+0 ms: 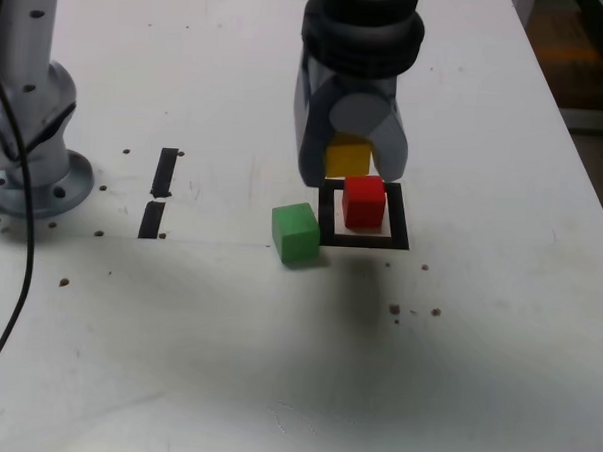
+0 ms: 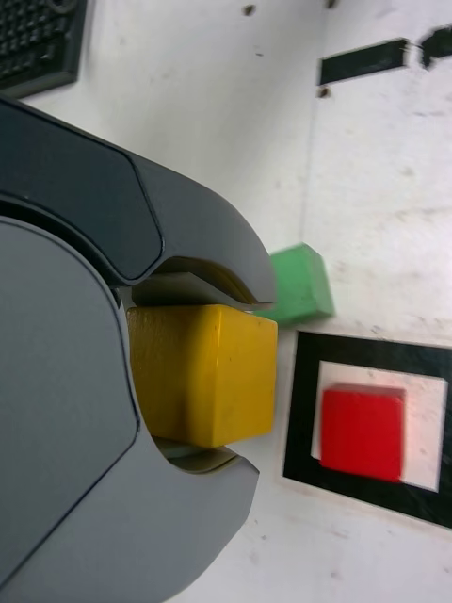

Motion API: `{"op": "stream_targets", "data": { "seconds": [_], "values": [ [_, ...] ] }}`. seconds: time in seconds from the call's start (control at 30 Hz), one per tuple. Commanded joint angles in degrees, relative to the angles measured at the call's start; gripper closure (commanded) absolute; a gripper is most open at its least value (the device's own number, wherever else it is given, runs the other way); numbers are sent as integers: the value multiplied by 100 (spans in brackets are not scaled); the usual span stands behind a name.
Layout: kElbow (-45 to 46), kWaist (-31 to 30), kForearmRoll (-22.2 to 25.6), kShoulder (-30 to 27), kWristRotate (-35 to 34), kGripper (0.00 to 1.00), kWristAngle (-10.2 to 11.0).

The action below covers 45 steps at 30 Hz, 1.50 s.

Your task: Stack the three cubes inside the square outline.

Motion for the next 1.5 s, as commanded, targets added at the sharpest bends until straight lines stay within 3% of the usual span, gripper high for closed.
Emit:
{"op": "stream_targets", "data": {
  "seconds": [0.0,0.33,0.77,1.47],
  "values": [
    [113,71,-167,-46,223,79,11],
    [563,240,-1011,-62,573,78,202],
    [1053,380,-1466,-14,560,73,290],
    [1207,510,-1996,215,583,50,463]
  ]
}}
